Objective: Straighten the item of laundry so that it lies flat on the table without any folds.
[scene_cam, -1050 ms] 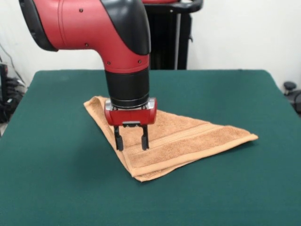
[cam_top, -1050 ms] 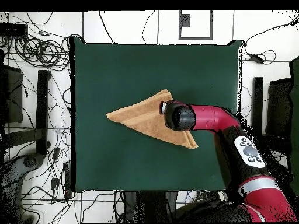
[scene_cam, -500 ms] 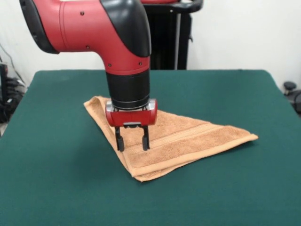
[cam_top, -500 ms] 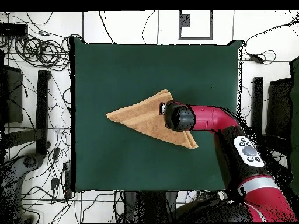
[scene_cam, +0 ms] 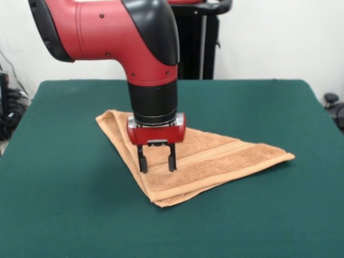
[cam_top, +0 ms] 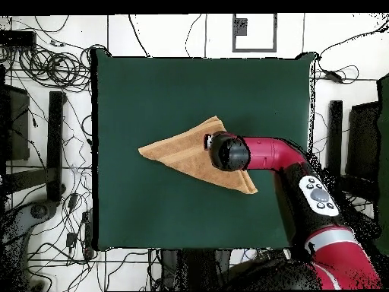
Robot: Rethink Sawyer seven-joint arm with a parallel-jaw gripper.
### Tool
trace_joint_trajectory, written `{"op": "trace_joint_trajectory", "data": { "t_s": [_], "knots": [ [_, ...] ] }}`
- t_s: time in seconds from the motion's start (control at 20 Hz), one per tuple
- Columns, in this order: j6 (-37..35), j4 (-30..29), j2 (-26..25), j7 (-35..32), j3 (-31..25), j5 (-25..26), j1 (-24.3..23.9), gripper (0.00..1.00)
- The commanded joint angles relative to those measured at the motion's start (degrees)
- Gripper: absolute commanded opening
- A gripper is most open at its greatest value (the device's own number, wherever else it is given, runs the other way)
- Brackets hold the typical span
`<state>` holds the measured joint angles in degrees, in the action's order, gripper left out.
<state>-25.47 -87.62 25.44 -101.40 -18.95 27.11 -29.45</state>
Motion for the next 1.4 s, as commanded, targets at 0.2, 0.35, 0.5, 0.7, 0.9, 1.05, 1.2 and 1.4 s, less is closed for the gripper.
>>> {"op": "trace_joint_trajectory", "data": {
  "t_s": [0.2,0.35,0.5,0.7,0.9,1.05,1.2,1.4],
  "knots": [
    [-4.4,-3.3,-3.0,-1.4,0.8,1.1,3.8,1.0],
    [-5.6,-2.4,-2.5,-1.4,1.9,1.1,4.6,1.0],
    [-5.7,-1.9,-2.6,-1.2,2.3,0.9,4.8,1.0],
    [-5.5,-1.9,-2.1,-1.7,3.5,1.1,5.3,1.0],
    [-5.5,-1.8,-1.4,-1.8,4.6,1.3,5.6,1.0],
    [-6.0,-2.0,-0.5,-1.9,5.3,1.0,5.9,1.0],
    [-7.5,-1.6,0.2,-1.2,5.7,0.4,5.9,1.0],
    [-7.2,-1.3,-0.2,-0.4,5.7,0.6,5.1,1.0]
  ]
}}
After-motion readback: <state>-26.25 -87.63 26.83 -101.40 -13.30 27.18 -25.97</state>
